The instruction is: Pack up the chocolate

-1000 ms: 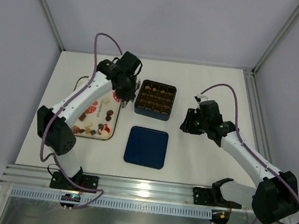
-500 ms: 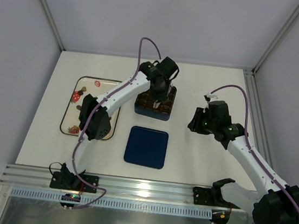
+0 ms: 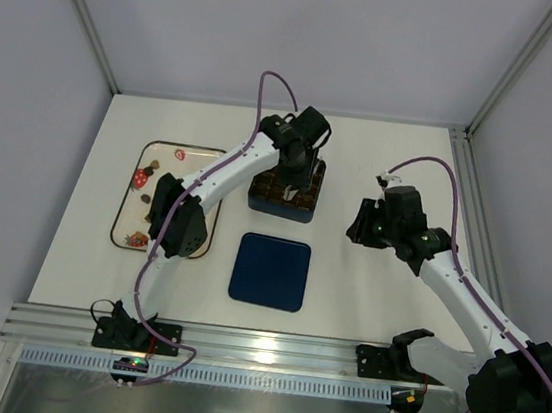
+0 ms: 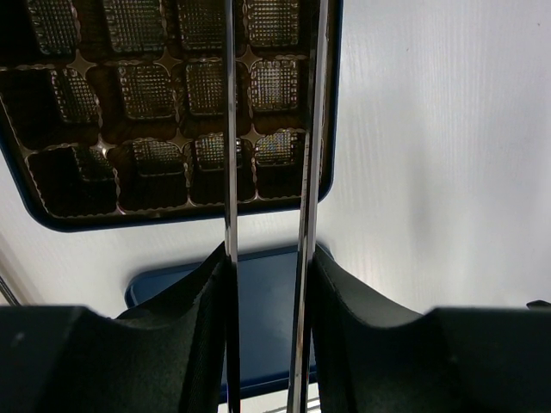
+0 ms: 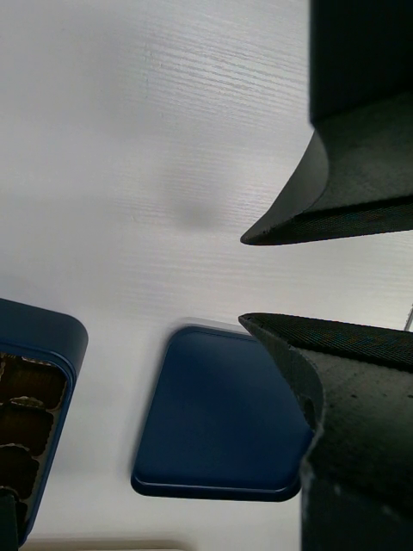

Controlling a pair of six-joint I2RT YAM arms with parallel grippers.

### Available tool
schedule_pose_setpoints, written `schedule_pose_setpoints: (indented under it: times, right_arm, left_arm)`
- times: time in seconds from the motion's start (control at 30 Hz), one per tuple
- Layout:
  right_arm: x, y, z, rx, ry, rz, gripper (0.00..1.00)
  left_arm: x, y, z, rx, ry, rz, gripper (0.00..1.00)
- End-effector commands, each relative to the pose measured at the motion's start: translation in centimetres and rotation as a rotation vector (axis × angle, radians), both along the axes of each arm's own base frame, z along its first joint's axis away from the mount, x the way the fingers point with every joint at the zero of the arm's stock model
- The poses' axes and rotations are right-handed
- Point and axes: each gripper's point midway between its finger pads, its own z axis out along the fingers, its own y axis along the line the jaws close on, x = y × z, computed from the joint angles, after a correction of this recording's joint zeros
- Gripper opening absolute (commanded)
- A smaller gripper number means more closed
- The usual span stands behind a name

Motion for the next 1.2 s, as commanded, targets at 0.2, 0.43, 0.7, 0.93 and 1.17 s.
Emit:
schedule_pose_setpoints:
  times: [0.2, 0.43, 0.7, 0.93, 1.17]
  right_arm:
    - [0.5, 0.1, 1.5, 0.008, -0.044, 0.009, 0.4]
    - [0.6, 0.9, 1.0, 0.035, -0.029, 0.033, 0.4]
    - [0.6, 2.2, 0.3, 0.057, -0.019, 0.068, 0.4]
    - [0.6, 3.1, -0.5, 0.06, -0.001, 0.093, 0.4]
    - [0.5, 3.6, -1.0, 0.065, 0.009, 0.098, 0.4]
  left_arm:
    - [0.4, 0.2, 5.3, -0.064, -0.111, 0.005, 0.37]
    - [-2.4, 6.6, 10.1, -0.06, -0.175, 0.076, 0.37]
    - [-9.0, 17.8, 5.9, 0.057, -0.07, 0.222, 0.39]
    - [-14.9, 22.1, 2.9, 0.09, 0.015, 0.254, 0.4]
    - [-17.9, 23.8, 1.7, 0.114, 0.048, 0.268, 0.44]
